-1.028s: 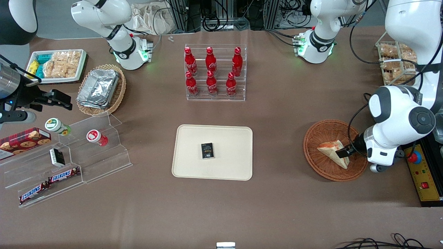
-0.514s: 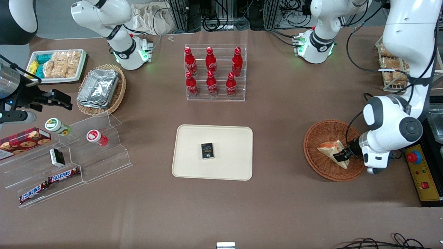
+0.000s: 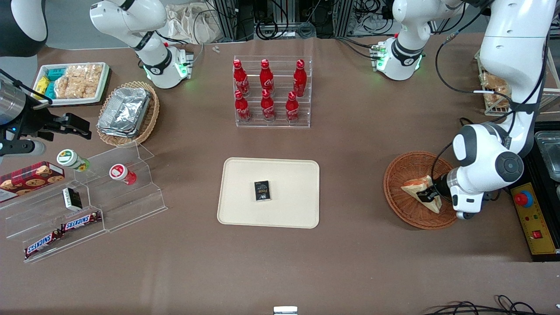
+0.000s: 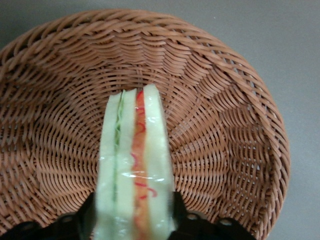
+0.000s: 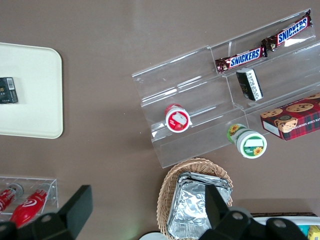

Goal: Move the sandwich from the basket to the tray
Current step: 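Close the left gripper on the wrapped sandwich, then lift the sandwich out of the basket with the left gripper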

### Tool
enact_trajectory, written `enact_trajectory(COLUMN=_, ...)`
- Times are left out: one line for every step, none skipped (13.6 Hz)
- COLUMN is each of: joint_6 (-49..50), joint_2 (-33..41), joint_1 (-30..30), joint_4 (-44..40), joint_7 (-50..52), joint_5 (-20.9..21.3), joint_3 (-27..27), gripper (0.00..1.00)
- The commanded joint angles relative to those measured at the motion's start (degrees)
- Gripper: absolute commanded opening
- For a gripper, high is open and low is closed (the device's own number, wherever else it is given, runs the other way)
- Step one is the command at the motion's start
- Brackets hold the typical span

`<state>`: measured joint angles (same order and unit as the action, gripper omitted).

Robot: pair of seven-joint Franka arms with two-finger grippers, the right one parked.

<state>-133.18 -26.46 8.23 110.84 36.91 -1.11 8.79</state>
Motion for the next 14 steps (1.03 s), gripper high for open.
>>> enact_trajectory(joint_6=4.3, joint_2=3.4, joint_1=-0.5, joint_4=0.8, joint_7=1.1, joint_5=-0.6, joint_3=0.4, gripper=0.06)
enact_trajectory(joint_6=6.6, joint_2=5.0, joint_1=-0.8, joint_4=0.7, joint_7=1.1, joint_5=-0.6, joint_3=0.7, gripper=0.0)
enact_trajectory(joint_6=9.4, joint_2=6.4, joint_1=-0.9, joint_4=0.2, joint_7=1.0, joint_5=-0.5, joint_3=0.8, gripper=0.0)
enact_trajectory(joint_6=12.2, joint_2=7.7, joint_1=-0.9, joint_4=-1.0, joint_7=0.9, joint_5=-0.4, joint_3=0.9, gripper=0.0)
enact_trajectory(joint_6=15.1, joint_2=8.8, joint_1=-0.9, joint_4=-2.5, joint_7=0.9, joint_5=-0.4, joint_3=1.0, gripper=0.0)
enact_trajectory(joint_6=18.1, joint_2=9.9, joint_1=-0.9, joint_4=-4.2, joint_7=0.9, joint_5=-0.4, joint_3=1.7, gripper=0.0)
enact_trajectory(joint_6=21.2, joint_2=11.0, joint_1=-0.9, joint_4=-6.1, joint_7=0.9, joint_5=-0.4, joint_3=2.1, gripper=0.0)
enact_trajectory(joint_6=23.9, joint_2=11.4, joint_1=-0.9, joint_4=-8.2, joint_7=0.9, joint_5=-0.4, joint_3=2.2, gripper=0.0)
enact_trajectory(joint_6=26.7, joint_2=11.6, joint_1=-0.9, joint_4=-10.8, joint_7=0.8, joint_5=-0.3, joint_3=3.3, gripper=0.0)
enact_trajectory(joint_6=29.4, joint_2=11.6, joint_1=-0.9, joint_4=-13.3, joint_7=0.4, joint_5=-0.3, joint_3=4.3, gripper=0.0)
enact_trajectory(joint_6=31.8, joint_2=11.4, joint_1=-0.9, joint_4=-15.5, joint_7=0.2, joint_5=-0.1, joint_3=5.3, gripper=0.0)
enact_trajectory(joint_6=32.7, joint_2=11.3, joint_1=-0.9, joint_4=-17.0, joint_7=-0.1, joint_5=0.0, joint_3=6.8, gripper=0.0)
enact_trajectory(joint_6=32.7, joint_2=11.3, joint_1=-0.9, joint_4=-17.4, joint_7=-1.5, joint_5=0.1, joint_3=8.4, gripper=0.0)
enact_trajectory(joint_6=32.6, joint_2=11.3, joint_1=-0.9, joint_4=-17.6, joint_7=-3.9, joint_5=0.1, joint_3=9.8, gripper=0.0)
